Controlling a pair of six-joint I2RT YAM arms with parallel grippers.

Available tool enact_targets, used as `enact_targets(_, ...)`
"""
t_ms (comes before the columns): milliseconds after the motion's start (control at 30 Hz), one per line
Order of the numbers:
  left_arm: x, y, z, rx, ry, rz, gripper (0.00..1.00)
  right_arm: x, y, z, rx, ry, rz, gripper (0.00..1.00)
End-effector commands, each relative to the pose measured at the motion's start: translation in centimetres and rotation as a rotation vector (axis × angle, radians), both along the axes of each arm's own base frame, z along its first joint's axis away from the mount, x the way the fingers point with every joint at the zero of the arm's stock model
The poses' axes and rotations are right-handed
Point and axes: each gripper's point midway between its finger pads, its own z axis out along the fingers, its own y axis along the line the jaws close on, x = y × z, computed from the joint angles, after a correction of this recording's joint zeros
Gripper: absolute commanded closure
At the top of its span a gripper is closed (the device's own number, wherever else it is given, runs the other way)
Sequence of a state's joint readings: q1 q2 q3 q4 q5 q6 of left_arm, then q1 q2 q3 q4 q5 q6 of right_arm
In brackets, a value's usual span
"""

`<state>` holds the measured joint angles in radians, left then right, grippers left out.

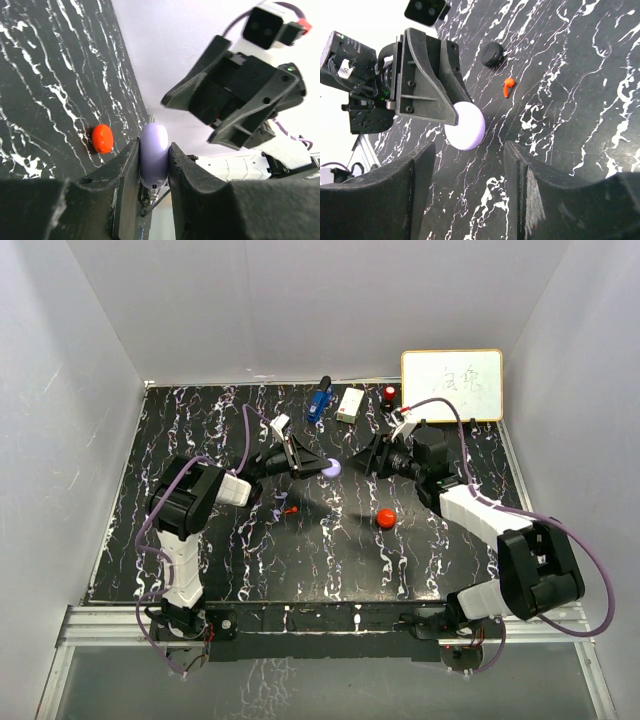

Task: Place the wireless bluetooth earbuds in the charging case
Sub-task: Open the charging case.

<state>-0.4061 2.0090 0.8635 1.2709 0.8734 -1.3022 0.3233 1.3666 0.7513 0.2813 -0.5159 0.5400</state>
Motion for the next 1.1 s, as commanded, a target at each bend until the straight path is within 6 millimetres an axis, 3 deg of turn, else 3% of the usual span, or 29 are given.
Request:
enact_targets(0,-0.3,-0.2,4.5,-0.112,-0.137,-0.053,1.0,-0.6,1.6,1.5,0.117,-0.016,0.101,0.46)
enact_targets(433,-1.9,-0.3,5.9,-0.118,-0.167,-0.103,1.0,-0.7,2.6,0.9,0.211,0.036,0.149,0.54)
enact_targets(800,-2.5,-0.8,7.2,-0.142,-0.204,-0.138,1.0,-0.8,2.8,0.5,0.227,0.053,0.167,0.56)
enact_targets(1067,-2.7,-1.0,7.9,-0.151,-0.223,-0.147,1.0,-0.8,2.9,0.3,0.233,0.062,0.173,0.63)
